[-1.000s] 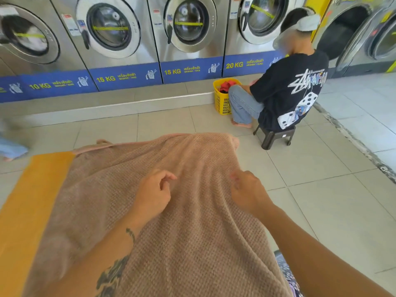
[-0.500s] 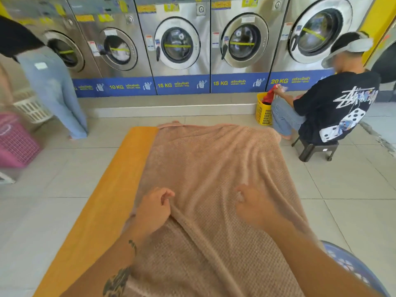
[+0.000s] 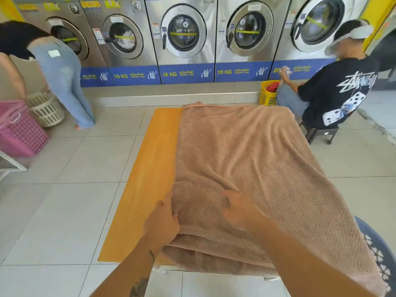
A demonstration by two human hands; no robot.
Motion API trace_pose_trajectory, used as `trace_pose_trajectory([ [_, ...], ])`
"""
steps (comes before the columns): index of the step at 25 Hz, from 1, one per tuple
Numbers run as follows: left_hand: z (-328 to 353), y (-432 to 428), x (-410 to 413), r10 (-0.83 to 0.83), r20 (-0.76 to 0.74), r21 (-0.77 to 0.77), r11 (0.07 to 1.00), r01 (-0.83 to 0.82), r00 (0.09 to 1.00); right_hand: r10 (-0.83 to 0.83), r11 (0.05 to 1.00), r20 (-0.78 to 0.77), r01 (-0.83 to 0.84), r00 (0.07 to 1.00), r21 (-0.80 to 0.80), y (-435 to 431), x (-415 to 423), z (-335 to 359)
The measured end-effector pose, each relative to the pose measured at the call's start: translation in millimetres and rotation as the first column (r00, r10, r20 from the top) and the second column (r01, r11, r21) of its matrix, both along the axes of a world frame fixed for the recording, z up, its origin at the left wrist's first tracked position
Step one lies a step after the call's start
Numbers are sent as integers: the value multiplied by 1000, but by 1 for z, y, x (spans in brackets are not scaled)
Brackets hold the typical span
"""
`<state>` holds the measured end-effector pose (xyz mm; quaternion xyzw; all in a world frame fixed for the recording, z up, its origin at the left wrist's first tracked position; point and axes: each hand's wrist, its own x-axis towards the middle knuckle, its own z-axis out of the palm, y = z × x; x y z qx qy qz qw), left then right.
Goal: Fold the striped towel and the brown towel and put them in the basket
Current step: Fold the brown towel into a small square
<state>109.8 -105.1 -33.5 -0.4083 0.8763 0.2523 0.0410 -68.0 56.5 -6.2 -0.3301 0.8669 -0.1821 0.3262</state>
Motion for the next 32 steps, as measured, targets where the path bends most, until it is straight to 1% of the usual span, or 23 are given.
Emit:
trace_pose_trajectory([
  [2, 2, -16, 15, -4, -90, 107, 994, 14, 996, -8, 997, -40, 11, 999, 72, -18, 28, -5],
  [3, 4, -24, 21, 35, -130, 206, 979, -7, 991, -29, 993, -55, 35, 998, 111, -28, 43, -6],
  [5, 10, -45, 35, 127, -140, 420, 906, -58, 982, -87, 981, -109, 104, 990, 163, -52, 82, -10],
  [6, 13, -56, 39, 163, -127, 501, 862, -79, 978, -109, 977, -142, 132, 984, 168, -62, 101, -13],
  [7, 17, -66, 46, 179, -134, 555, 828, -76, 975, -124, 974, -175, 153, 977, 165, -71, 122, -13],
  [8, 22, -74, 53, 181, -160, 574, 817, -58, 970, -129, 976, -206, 160, 970, 145, -79, 139, -15],
  [10, 35, -90, 71, 167, -217, 542, 840, -23, 962, -170, 976, -247, 197, 954, 89, -92, 171, -13],
  [11, 37, -99, 79, 157, -229, 513, 858, -18, 961, -184, 975, -265, 209, 946, 69, -95, 182, -11],
  [12, 39, -106, 87, 131, -209, 490, 872, -12, 969, -195, 975, -279, 217, 940, 52, -97, 190, -10],
  [13, 39, -112, 93, 87, -172, 467, 884, 4, 981, -197, 974, -276, 220, 941, 54, -98, 195, -8],
  [15, 32, -119, 105, -38, -41, 441, 896, 52, 998, -205, 969, -280, 236, 938, 80, -98, 205, -6],
  [16, 28, -121, 109, -75, 38, 454, 890, 50, 996, -211, 965, -294, 247, 932, 89, -96, 208, -4],
  [18, 30, -122, 116, -123, 147, 510, 860, 31, 981, -252, 951, -281, 290, 926, 103, -94, 213, 4],
  [20, 32, -128, 116, -184, 193, 501, 863, 64, 964, -306, 938, -256, 336, 917, 81, -95, 214, 10],
  [22, 40, -141, 109, -220, 182, 406, 904, 131, 958, -383, 918, -201, 396, 901, 26, -98, 214, 14],
  [24, 52, -156, 96, -262, 140, 331, 921, 205, 955, -430, 902, -144, 431, 891, -27, -109, 213, 19],
  [26, 67, -174, 77, -324, 82, 317, 905, 284, 942, -447, 895, -117, 445, 887, -45, -126, 208, 26],
  [28, 79, -202, 48, -385, 1, 323, 874, 364, 923, -472, 882, -123, 468, 873, -60, -152, 194, 32],
  [30, 84, -240, 16, -445, -65, 296, 846, 443, 893, -494, 869, -134, 491, 859, -57, -188, 175, 38],
  [32, 85, -280, -16, -509, -110, 273, 810, 518, 854, -541, 841, -115, 539, 833, -51, -226, 156, 39],
])
